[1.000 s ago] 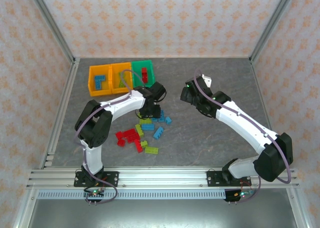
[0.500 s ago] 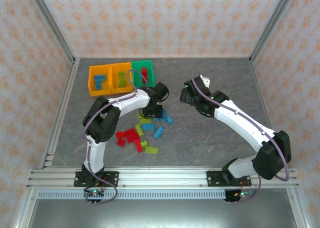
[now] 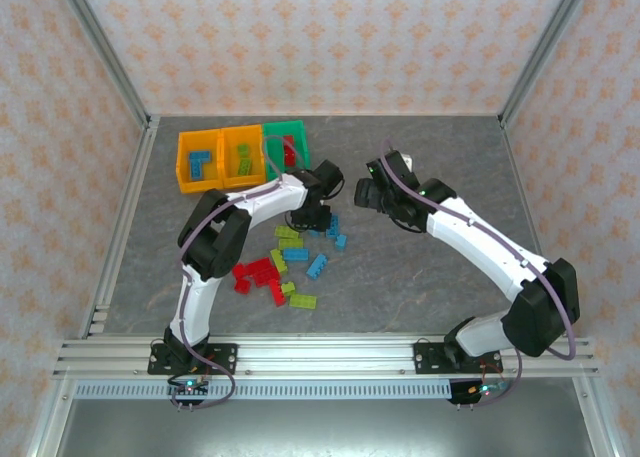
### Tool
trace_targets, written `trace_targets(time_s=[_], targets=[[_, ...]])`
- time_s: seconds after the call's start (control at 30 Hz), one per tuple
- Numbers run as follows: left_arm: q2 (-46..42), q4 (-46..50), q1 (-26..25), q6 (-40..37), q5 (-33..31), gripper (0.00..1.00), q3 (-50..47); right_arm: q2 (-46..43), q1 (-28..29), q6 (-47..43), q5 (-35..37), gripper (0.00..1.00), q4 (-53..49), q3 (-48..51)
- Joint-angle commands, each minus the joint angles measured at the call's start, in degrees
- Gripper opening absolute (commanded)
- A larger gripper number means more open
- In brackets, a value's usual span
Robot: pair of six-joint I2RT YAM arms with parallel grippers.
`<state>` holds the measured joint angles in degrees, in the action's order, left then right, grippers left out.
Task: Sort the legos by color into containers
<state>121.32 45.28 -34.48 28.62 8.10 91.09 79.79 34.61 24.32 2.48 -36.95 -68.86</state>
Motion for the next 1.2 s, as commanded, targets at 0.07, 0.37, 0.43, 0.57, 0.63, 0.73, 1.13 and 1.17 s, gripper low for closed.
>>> trace_targets(time_s=[0.07, 0.37, 0.43, 0.57, 0.63, 0.73, 1.13, 1.17], targets=[[-8.09, 1.24, 4.79, 1.68, -1.18, 0.1, 1.81, -5.51, 0.12, -10.12, -19.82, 0.85, 5.71, 4.12], [-13.32, 6.57, 22.12, 2.32, -3.34, 0.07, 13.49, 1.45, 0.11, -11.76, -24.67, 0.84, 3.37, -0.79], [-11.43, 7.43, 26.13, 2.32, -5.14, 0.07, 16.37, 2.47, 0.12, -11.28, -21.58, 0.84, 2.34, -1.76], [-5.35, 6.99, 33.36, 3.83, -7.72, 0.07, 22.36, 6.07, 0.11, -10.51, -17.16, 0.84, -2.49, -5.31], [-1.96, 7.11, 35.62, 4.89, -6.82, 0.08, 25.94, 8.27, 0.11, -10.95, -17.91, 0.84, -4.84, -7.83], [3.98, 10.4, 37.44, 5.66, -6.68, 0.11, 33.89, 10.22, 0.11, -11.31, -19.11, 0.84, -6.81, -10.44], [1.85, 14.72, 38.53, 4.46, -4.95, 0.49, 39.34, 12.63, 0.11, -11.83, -18.68, 0.84, -6.97, -12.77], [0.16, 14.78, 38.53, 4.38, -4.93, 0.5, 38.12, 12.75, 0.16, -12.41, -18.97, 0.84, -6.51, -12.88]])
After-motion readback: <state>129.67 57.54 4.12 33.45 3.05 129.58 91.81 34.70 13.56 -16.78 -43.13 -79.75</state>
